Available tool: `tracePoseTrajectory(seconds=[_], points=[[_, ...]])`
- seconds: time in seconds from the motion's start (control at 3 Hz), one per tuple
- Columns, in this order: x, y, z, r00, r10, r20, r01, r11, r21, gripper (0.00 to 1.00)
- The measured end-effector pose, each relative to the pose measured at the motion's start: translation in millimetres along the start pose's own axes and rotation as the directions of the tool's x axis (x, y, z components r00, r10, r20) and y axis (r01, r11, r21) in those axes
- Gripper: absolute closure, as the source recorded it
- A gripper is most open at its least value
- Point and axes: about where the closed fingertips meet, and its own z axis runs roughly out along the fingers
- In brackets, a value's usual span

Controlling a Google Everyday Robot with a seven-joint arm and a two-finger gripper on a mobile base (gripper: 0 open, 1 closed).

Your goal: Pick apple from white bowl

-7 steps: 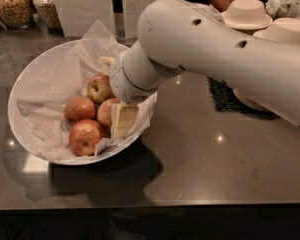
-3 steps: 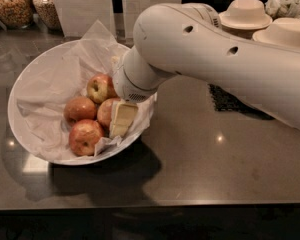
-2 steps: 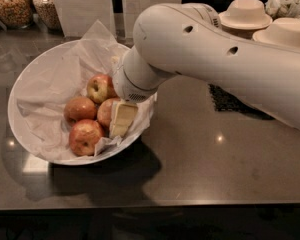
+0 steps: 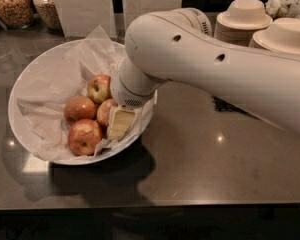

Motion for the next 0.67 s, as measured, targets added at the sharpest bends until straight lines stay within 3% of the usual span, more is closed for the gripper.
tracePoseTrajectory(seconds=[0.67], points=[[0.0, 0.0, 0.0, 1.000, 0.000, 0.000, 0.000, 1.0000, 0.000, 0.42]])
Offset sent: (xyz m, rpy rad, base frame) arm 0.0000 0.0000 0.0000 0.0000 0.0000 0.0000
